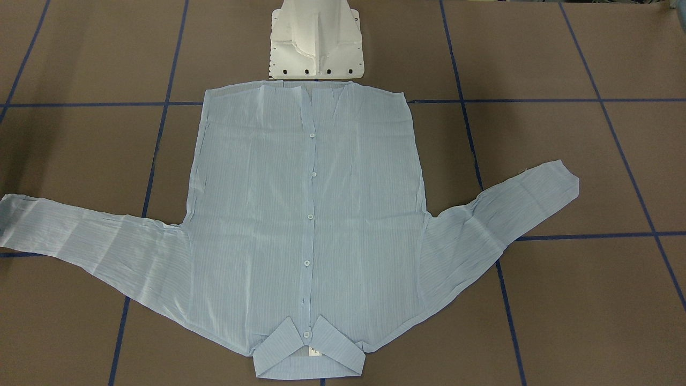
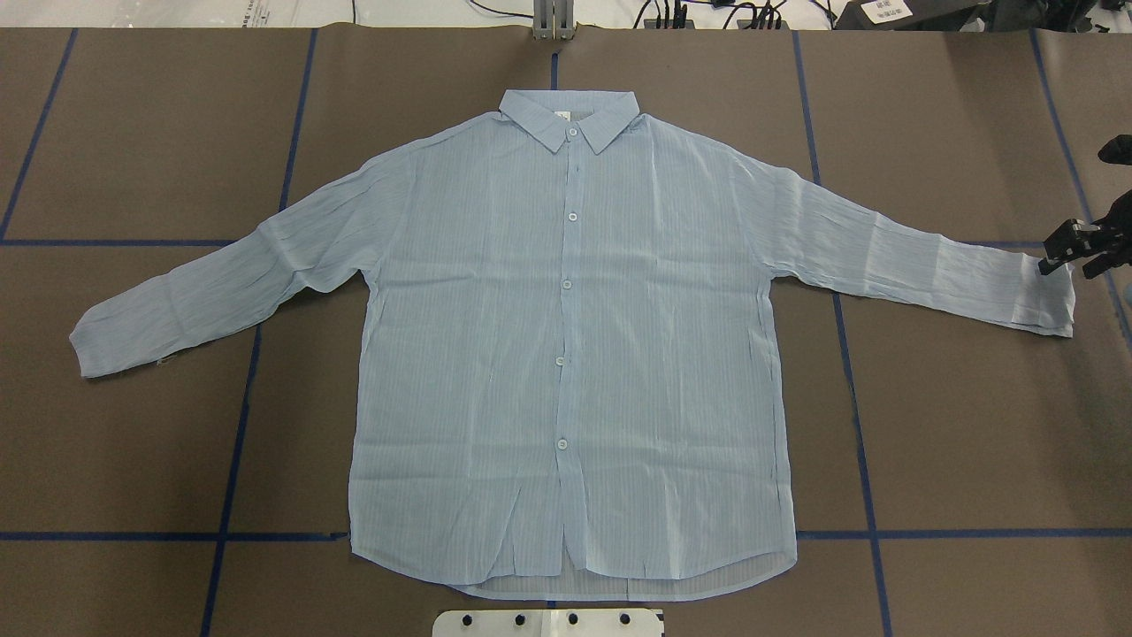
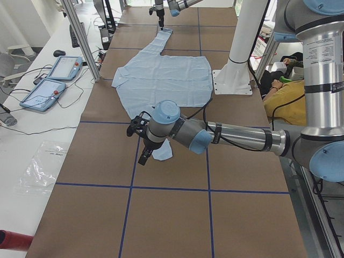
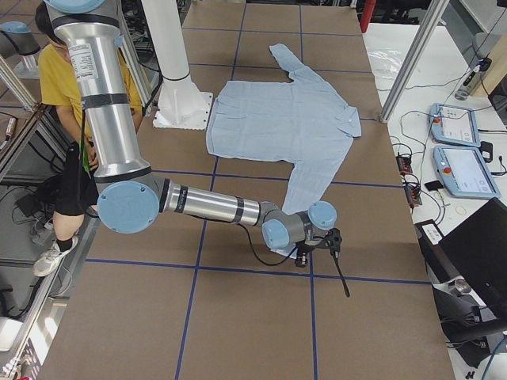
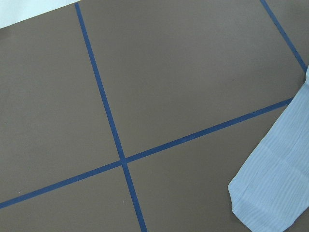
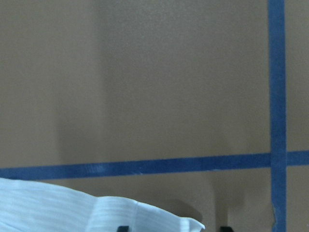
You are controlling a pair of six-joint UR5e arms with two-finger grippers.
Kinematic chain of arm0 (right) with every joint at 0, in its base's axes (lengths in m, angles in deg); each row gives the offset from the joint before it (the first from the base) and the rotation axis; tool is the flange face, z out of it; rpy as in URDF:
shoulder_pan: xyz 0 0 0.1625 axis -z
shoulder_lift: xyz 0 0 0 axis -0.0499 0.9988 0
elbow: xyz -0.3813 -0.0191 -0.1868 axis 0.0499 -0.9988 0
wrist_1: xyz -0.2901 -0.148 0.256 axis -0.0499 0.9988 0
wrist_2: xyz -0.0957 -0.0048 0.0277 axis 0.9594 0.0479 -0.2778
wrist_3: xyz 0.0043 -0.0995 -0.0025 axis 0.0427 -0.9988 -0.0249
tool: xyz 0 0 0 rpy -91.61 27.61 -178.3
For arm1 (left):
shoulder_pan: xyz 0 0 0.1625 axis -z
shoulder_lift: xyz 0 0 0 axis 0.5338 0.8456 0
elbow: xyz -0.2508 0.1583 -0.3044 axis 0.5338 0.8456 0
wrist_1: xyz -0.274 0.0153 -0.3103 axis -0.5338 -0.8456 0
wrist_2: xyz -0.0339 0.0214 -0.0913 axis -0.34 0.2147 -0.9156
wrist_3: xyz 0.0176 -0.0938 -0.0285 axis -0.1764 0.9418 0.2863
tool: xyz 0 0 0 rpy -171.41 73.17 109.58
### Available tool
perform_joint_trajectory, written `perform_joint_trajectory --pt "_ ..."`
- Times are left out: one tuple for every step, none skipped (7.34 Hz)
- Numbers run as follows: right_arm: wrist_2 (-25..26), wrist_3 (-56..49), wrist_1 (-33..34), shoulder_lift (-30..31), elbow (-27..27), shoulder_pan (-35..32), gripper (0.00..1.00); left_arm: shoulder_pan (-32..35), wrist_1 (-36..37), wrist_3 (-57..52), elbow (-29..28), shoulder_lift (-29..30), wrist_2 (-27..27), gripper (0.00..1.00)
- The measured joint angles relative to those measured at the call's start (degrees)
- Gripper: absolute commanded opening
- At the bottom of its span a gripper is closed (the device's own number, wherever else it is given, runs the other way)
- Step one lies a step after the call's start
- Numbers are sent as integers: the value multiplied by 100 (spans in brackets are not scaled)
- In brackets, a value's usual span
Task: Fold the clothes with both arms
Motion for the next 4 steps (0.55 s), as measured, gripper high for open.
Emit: perform_joint_trajectory --pt "0 1 2 0 -9 5 30 0 -1 -1 -3 0 4 100" --pt "0 1 3 -3 -25 8 6 0 -3 0 -4 0 5 100" --pt "0 1 7 -30 -64 9 0 0 -1 2 -3 0 1 100" --pt "-3 1 18 -89 -113 9 0 0 0 1 -4 0 1 100"
